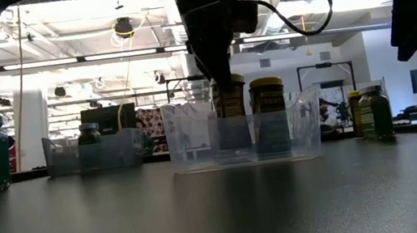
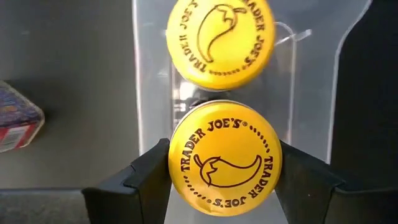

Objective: Sort spices by type
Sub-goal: Put the yellow seasoning bottle into the transparent bin

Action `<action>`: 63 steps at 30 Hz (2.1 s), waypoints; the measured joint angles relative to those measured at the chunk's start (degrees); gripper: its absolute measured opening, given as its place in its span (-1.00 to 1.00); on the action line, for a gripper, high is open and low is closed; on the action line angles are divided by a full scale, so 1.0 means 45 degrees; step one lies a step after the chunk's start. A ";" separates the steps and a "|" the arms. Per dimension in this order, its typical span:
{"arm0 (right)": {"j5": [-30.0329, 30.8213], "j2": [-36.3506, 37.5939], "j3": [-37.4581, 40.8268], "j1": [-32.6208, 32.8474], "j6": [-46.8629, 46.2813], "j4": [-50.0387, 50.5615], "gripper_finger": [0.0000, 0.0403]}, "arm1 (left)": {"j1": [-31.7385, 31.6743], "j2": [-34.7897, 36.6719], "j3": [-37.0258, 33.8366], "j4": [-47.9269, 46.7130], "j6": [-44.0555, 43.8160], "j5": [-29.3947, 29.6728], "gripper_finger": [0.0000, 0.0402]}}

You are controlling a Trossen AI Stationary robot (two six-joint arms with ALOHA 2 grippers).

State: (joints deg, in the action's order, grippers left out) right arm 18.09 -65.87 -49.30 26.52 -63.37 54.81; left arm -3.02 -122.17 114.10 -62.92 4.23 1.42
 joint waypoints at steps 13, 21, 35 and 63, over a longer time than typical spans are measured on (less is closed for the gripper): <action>0.0000 0.0000 0.0000 0.0000 0.0087 0.0000 0.58 | -0.0031 0.0010 0.0000 -0.0159 -0.0824 0.0079 0.14; 0.0000 0.0000 0.0000 0.0000 0.0099 0.0000 0.58 | 0.0011 0.0010 0.0000 -0.0307 -0.1187 0.0084 0.14; -0.0005 0.0000 0.0000 0.0004 0.0097 0.0002 0.58 | 0.0168 0.0126 -0.0488 -0.0627 -0.1524 0.0108 0.14; -0.0005 -0.0005 0.0000 0.0010 0.0524 -0.0010 0.58 | -0.0390 0.0282 -0.1054 0.0784 -0.1725 0.0152 0.16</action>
State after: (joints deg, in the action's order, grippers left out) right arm 18.06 -65.89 -49.30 26.57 -61.01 54.76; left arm -4.78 -120.90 109.36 -59.40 -3.53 2.11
